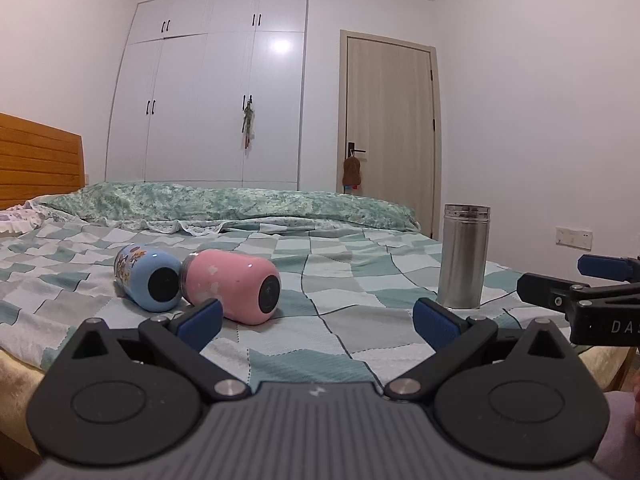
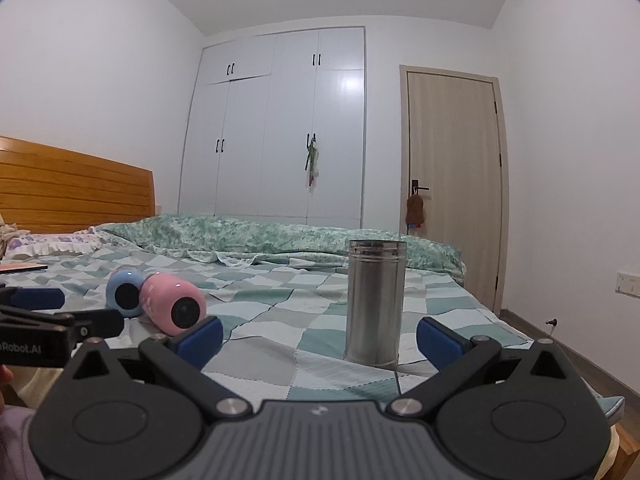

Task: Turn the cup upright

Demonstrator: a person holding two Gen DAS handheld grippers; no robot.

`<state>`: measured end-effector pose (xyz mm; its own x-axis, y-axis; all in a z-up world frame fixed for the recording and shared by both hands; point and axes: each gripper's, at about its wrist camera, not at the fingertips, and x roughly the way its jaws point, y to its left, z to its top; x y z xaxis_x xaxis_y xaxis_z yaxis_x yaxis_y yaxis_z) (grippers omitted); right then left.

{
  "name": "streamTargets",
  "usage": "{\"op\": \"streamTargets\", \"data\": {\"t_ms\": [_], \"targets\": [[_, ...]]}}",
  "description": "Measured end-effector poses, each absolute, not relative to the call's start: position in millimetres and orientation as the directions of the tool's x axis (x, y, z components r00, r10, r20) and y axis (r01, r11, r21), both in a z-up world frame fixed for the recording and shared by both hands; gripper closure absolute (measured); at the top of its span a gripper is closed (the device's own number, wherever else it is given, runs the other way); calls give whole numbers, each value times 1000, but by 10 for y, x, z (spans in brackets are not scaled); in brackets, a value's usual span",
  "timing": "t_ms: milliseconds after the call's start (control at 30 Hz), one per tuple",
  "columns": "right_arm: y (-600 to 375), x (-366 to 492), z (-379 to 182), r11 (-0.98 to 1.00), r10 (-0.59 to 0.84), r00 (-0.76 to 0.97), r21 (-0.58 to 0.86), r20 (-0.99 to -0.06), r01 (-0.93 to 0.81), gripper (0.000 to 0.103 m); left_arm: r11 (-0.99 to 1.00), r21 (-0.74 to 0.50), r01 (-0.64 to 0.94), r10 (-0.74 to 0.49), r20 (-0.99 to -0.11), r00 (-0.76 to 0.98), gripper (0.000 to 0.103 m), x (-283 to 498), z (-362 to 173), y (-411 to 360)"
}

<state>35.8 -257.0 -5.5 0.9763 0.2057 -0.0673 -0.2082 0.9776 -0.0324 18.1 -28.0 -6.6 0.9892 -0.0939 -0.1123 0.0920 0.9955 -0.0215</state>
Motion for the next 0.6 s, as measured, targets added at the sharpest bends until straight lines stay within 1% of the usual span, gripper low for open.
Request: {"op": "streamTargets", "data": {"t_ms": [600], "targets": [[-2545,331,-64,977,205,977,-43,-62,-207,0,995,-26,96,-98,-114,989,0,176,-74,-280]]}}
